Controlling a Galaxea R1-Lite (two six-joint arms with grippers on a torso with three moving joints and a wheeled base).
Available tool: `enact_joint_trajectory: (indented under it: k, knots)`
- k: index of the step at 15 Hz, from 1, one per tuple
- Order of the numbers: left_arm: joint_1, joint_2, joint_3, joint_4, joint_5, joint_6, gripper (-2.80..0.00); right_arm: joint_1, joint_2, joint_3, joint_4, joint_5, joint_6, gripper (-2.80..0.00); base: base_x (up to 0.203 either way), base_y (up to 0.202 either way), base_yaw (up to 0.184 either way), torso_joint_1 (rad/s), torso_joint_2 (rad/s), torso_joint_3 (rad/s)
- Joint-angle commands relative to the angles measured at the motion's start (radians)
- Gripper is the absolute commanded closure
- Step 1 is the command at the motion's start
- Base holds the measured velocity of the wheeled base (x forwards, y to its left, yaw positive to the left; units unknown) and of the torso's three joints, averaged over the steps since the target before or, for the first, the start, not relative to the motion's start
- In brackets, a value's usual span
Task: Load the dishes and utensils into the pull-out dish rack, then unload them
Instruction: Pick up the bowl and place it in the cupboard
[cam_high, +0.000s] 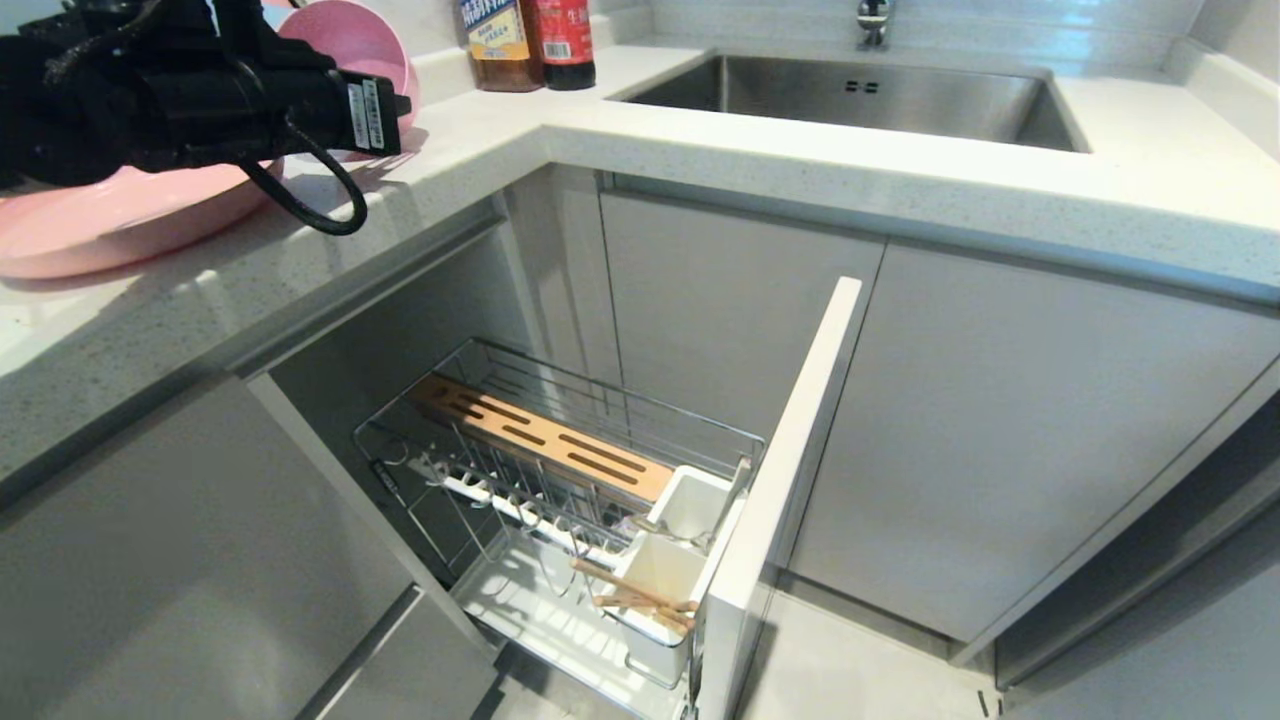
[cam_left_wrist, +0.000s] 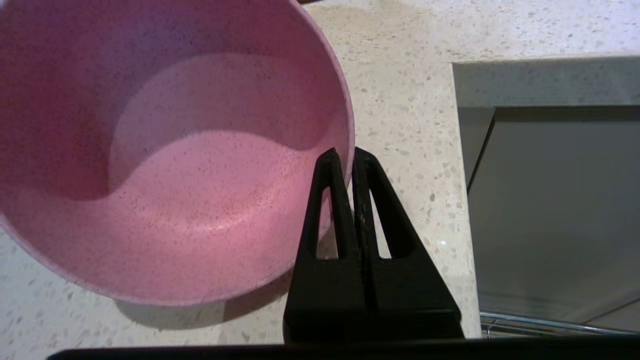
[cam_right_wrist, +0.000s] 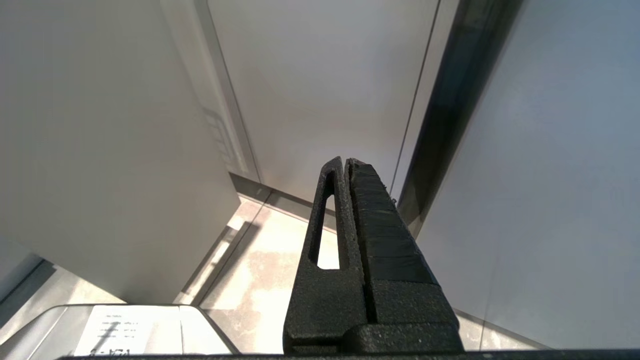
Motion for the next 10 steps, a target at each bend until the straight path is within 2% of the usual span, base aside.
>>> enact_joint_trajectory:
  k: [1, 5, 8, 10]
  knots:
    - [0.004, -0.002, 0.0, -0.003, -0.001, 0.001, 0.0, 0.001, 0.0, 0.002, 0.0, 0.0, 0.0, 0.0, 0.0, 0.0, 0.0, 0.0, 0.0, 0.0]
    - [0.005, -0.043, 0.0, -0.014, 0.0, -0.01, 0.0, 0.001, 0.0, 0.002, 0.0, 0.0, 0.0, 0.0, 0.0, 0.0, 0.0, 0.0, 0.0, 0.0]
    - [-0.024, -0.092, 0.0, -0.067, 0.011, -0.07, 0.0, 0.001, 0.0, 0.002, 0.0, 0.0, 0.0, 0.0, 0.0, 0.0, 0.0, 0.0, 0.0, 0.0]
    - [-0.065, -0.124, 0.001, -0.08, 0.052, -0.102, 0.0, 0.001, 0.0, 0.002, 0.0, 0.0, 0.0, 0.0, 0.0, 0.0, 0.0, 0.0, 0.0, 0.0]
